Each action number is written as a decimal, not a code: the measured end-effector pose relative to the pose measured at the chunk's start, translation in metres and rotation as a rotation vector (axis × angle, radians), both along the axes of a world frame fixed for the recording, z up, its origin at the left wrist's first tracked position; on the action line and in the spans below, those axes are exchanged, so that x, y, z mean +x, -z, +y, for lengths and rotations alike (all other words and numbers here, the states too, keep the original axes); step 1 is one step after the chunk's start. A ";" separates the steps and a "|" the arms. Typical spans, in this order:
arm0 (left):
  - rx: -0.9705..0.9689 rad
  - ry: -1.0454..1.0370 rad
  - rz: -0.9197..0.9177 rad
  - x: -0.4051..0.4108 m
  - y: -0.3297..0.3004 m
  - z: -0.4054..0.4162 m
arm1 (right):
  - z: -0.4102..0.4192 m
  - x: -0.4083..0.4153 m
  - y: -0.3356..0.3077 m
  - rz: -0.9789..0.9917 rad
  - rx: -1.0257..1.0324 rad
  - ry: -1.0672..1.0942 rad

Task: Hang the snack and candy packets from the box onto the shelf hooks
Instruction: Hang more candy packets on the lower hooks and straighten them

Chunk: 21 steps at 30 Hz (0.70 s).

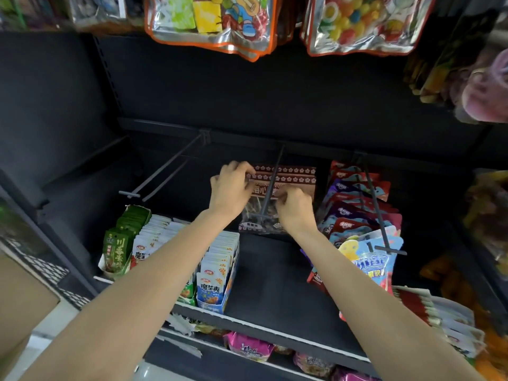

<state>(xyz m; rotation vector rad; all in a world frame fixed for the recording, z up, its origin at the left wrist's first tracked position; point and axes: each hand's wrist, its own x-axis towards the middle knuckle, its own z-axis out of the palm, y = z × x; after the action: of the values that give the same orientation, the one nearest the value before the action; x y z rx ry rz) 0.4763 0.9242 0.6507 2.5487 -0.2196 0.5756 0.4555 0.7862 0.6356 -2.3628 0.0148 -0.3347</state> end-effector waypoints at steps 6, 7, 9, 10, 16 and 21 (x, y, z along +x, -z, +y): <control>0.160 -0.073 -0.065 -0.031 0.028 0.021 | 0.018 -0.013 0.019 0.242 -0.073 -0.136; 0.172 -0.087 -0.030 -0.036 0.032 0.029 | 0.024 -0.017 0.025 0.247 -0.113 -0.182; 0.137 -0.107 0.077 -0.047 0.041 0.049 | 0.042 -0.025 0.038 0.244 -0.160 -0.300; 0.100 -0.118 0.143 -0.052 0.046 0.062 | 0.054 -0.027 0.043 0.242 -0.183 -0.347; 0.014 -0.321 0.335 -0.104 0.074 0.172 | 0.168 -0.044 0.050 0.213 -0.271 -0.564; -0.191 -0.491 0.310 -0.162 0.088 0.292 | 0.302 -0.075 0.053 0.125 -0.239 -0.747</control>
<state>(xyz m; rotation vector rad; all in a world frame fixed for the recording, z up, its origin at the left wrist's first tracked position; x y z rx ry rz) 0.3141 1.2157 0.5622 2.4590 0.5568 0.3430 0.3802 1.0884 0.5826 -2.4181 -0.8639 0.1859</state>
